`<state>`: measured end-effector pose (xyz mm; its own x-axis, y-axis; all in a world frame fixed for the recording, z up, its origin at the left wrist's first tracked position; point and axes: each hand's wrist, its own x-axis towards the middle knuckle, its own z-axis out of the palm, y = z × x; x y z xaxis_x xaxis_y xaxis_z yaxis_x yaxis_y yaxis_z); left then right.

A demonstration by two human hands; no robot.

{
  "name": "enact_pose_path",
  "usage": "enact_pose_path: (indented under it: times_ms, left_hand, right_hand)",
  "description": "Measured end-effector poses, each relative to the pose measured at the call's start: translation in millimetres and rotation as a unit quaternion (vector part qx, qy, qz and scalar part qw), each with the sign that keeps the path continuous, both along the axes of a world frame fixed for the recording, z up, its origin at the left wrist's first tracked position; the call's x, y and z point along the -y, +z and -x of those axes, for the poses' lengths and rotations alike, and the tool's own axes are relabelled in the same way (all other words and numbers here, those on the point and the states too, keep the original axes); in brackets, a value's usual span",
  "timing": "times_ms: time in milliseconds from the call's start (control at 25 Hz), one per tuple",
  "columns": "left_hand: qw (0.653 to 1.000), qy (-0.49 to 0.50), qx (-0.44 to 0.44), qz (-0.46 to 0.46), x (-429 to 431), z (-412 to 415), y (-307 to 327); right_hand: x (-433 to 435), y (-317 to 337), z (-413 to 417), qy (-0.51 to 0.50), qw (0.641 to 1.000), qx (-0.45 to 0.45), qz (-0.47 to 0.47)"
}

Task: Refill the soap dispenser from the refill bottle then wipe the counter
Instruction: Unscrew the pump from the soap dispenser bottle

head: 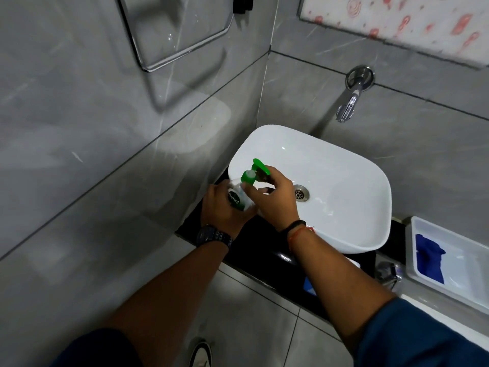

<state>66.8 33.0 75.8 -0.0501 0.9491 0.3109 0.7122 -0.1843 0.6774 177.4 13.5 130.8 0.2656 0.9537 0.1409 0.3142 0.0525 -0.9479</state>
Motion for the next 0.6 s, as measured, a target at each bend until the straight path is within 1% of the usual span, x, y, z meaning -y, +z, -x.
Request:
enact_pose_path:
  times_ms: [80, 120, 200, 280, 320, 400, 480, 520, 600]
  left_hand:
    - [1.000, 0.003, 0.000, 0.002, 2, -3, 5]
    - [1.000, 0.002, -0.007, 0.008, 2, -4, 6]
    - [0.999, 0.013, 0.030, 0.013, 4, -5, 9]
    - [0.997, 0.022, 0.070, -0.001, 8, -6, 14]
    - [0.997, 0.019, 0.072, -0.010, 10, -7, 16]
    - [0.997, 0.010, 0.059, -0.042, 11, -8, 16]
    - [0.997, 0.010, 0.061, -0.052, 11, -9, 19]
    - [0.997, 0.009, 0.048, -0.059, 10, -9, 21]
    - [0.997, 0.012, -0.013, -0.079, 8, -10, 22]
  right_hand:
    - [0, 5, 0, -0.025, 1.000, -0.009, 0.005]
    - [-1, 6, 0, -0.028, 0.999, -0.032, 0.004]
    - [-1, 10, 2, -0.023, 0.997, -0.079, -0.007]
    - [-1, 11, 4, -0.025, 0.996, -0.081, -0.019]
    - [-1, 12, 5, -0.032, 0.997, -0.073, -0.024]
    - [-3, 13, 6, -0.043, 0.996, -0.074, -0.028]
    - [-4, 15, 9, -0.037, 0.994, -0.096, -0.025]
    - [-4, 15, 10, -0.035, 0.995, -0.094, -0.023]
    - [-3, 15, 12, -0.047, 0.997, -0.058, -0.027]
